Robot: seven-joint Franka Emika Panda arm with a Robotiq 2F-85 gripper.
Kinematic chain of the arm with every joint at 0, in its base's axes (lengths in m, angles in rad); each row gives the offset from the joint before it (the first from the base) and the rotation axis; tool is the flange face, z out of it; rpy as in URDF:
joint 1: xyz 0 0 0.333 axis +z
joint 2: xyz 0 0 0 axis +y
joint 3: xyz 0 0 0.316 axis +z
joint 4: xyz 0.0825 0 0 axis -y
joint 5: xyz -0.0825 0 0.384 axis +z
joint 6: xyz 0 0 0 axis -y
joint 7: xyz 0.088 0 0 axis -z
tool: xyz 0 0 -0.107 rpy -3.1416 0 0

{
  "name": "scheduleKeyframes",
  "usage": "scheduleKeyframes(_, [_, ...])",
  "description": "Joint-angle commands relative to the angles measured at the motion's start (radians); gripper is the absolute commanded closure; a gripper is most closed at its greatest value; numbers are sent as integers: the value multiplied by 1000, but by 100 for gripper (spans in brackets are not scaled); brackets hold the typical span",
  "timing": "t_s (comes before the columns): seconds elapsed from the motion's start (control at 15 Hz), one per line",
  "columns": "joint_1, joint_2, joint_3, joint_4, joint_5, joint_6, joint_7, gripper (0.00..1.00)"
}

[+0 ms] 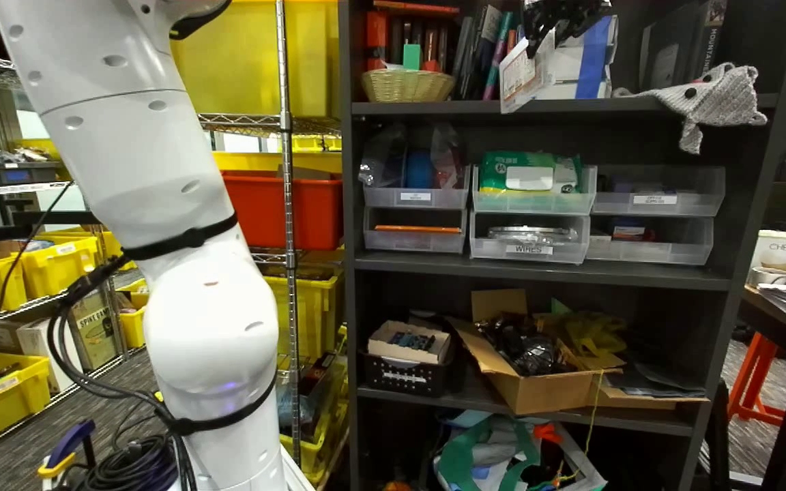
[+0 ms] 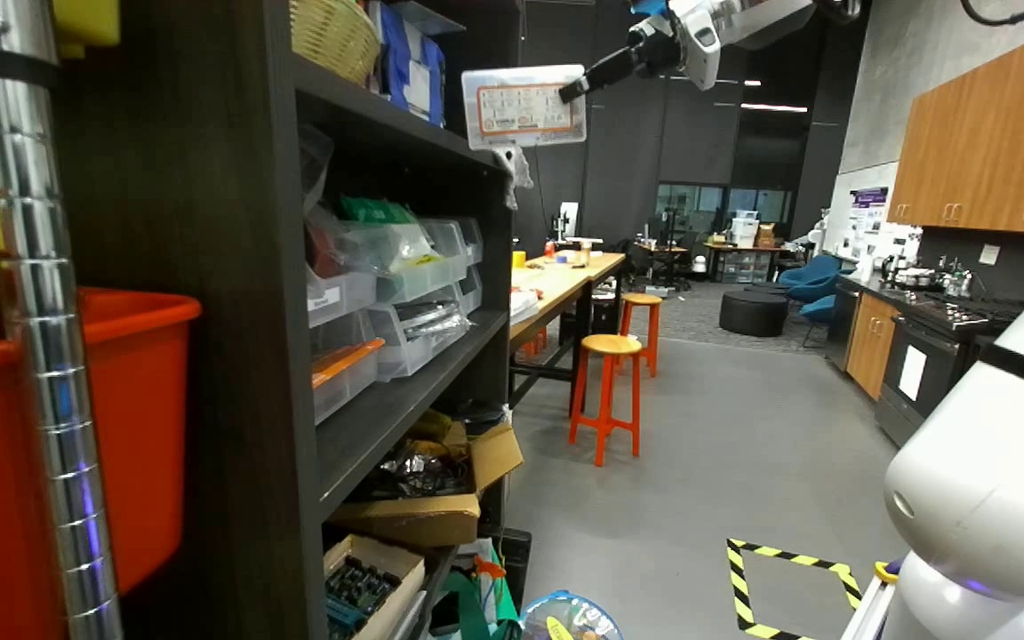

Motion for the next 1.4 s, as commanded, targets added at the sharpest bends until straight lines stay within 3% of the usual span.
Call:
scheduleKeyframes(0.0, [-21, 31, -16, 30, -23, -68, 79, 93])
scheduleKeyframes(0.6, [-27, 111, -36, 41, 14, -200, 161, 93])
scheduleKeyframes(1.33, [-27, 289, -28, 114, 140, -311, 233, 93])
